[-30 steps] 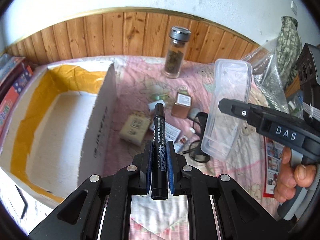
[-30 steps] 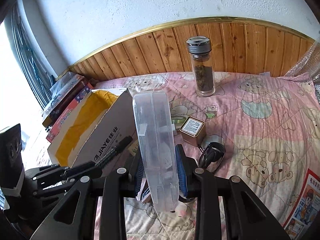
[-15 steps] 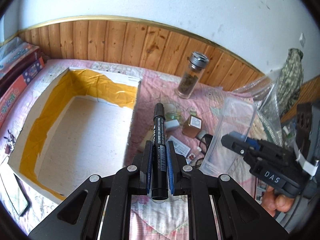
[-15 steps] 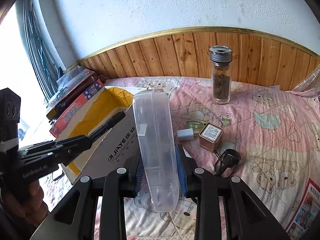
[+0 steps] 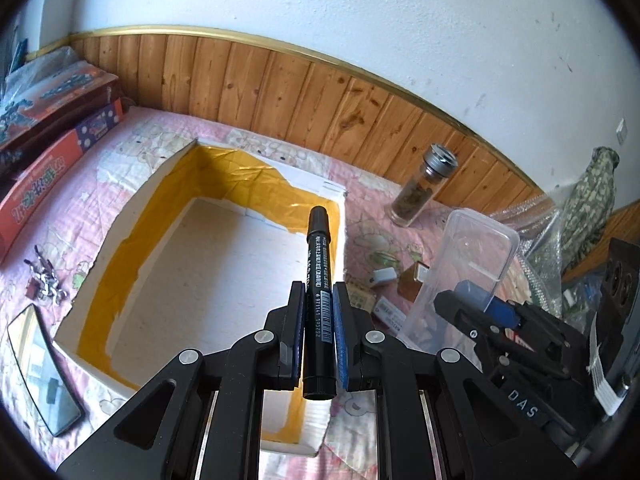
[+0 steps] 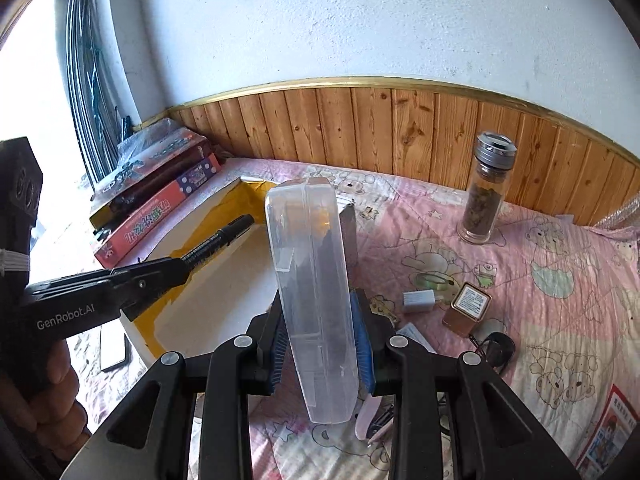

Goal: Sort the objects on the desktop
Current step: 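Carry the marker in the left tool and plastic box in the right tool over the cardboard box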

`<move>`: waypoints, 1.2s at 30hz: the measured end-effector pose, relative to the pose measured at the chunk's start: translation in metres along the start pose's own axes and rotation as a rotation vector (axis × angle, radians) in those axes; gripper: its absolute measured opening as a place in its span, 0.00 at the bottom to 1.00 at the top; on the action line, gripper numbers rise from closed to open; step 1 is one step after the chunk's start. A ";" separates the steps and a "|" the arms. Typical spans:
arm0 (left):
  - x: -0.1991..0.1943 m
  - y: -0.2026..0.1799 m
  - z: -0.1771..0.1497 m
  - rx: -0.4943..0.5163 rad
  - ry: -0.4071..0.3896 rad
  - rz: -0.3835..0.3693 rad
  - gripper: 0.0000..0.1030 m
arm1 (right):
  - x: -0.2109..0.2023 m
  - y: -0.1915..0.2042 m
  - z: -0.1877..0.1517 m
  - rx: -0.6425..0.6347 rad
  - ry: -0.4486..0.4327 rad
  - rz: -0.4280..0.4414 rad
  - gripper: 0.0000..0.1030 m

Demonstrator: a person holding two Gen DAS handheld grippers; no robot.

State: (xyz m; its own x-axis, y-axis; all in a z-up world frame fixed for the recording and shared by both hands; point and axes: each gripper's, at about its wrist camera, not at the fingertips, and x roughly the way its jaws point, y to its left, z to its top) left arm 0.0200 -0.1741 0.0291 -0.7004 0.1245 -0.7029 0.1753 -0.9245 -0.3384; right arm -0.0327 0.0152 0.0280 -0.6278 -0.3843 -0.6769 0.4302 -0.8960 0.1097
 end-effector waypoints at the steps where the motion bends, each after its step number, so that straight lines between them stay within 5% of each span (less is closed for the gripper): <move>1: 0.000 0.004 0.002 -0.004 -0.003 0.004 0.13 | 0.002 0.008 0.002 -0.016 0.001 -0.007 0.30; 22: 0.023 0.091 0.037 -0.152 0.021 0.071 0.13 | 0.048 0.116 0.044 -0.253 -0.003 -0.168 0.30; 36: 0.049 0.110 0.039 -0.169 0.075 0.125 0.13 | 0.096 0.122 0.054 -0.205 0.083 -0.105 0.30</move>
State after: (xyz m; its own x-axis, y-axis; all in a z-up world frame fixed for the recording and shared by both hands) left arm -0.0223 -0.2834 -0.0182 -0.6136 0.0448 -0.7883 0.3753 -0.8618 -0.3411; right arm -0.0754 -0.1428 0.0154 -0.6242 -0.2638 -0.7354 0.4931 -0.8631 -0.1090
